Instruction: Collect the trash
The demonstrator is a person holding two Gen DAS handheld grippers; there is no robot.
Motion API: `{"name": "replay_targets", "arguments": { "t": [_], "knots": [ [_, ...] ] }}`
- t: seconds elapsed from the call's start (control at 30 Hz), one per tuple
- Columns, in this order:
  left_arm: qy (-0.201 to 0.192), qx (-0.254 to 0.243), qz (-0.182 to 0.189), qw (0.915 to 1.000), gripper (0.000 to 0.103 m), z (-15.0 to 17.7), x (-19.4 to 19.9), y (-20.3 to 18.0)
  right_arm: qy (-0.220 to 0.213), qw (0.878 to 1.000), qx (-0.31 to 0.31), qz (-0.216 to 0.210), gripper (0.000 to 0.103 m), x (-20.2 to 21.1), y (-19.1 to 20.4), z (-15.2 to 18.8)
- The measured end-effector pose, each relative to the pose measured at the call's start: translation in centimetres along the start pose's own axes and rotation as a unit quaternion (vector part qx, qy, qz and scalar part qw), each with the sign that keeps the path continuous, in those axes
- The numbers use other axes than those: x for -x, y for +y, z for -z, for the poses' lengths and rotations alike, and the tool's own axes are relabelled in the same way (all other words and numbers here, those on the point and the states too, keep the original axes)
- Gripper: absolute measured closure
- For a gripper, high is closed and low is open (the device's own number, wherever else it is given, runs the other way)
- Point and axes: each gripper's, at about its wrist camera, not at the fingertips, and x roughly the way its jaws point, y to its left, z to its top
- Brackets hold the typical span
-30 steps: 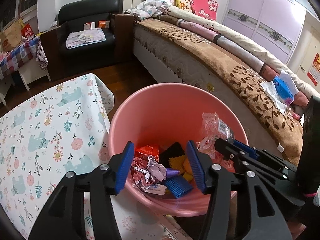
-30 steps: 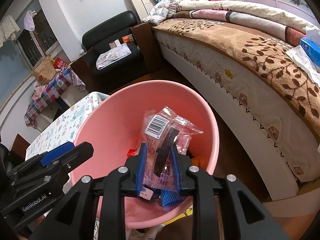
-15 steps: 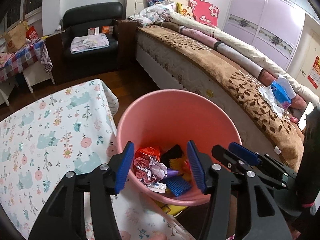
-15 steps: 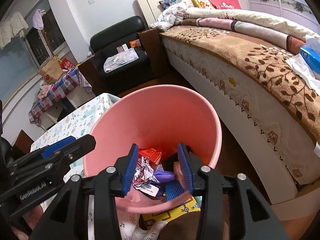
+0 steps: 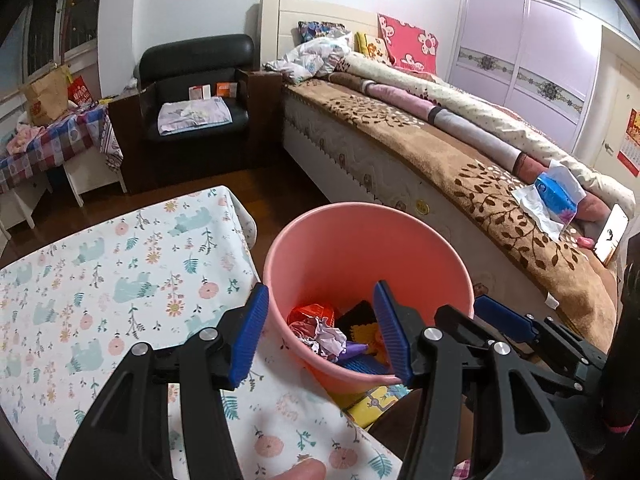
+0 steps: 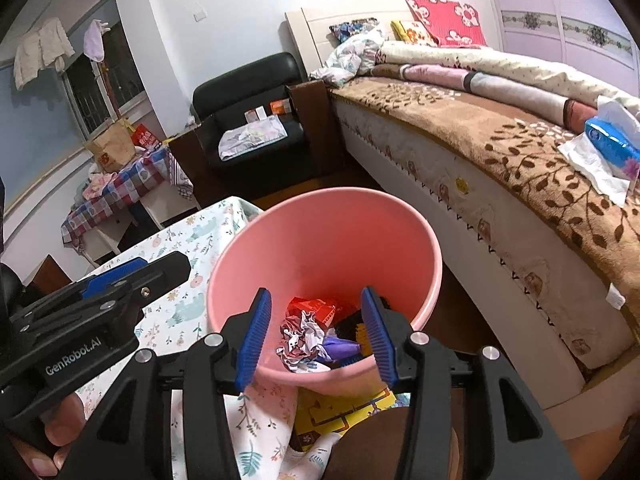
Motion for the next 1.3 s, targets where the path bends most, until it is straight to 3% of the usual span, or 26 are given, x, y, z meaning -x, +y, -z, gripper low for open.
{"name": "replay_targets", "arguments": {
  "t": [0.53,1.3],
  "knots": [
    [-0.022,0.015,-0.004,0.9996,0.048,2.1,3.9,1.7,-0.027,0.999,0.007,0.017,0.054,3.8,3.3,2.4],
    [-0.034,0.020,-0.005,0.9992,0.048,3.8,6.4,3.0,-0.044,0.998,0.019,0.032,0.054,5.6,5.0,3.5]
  ]
}}
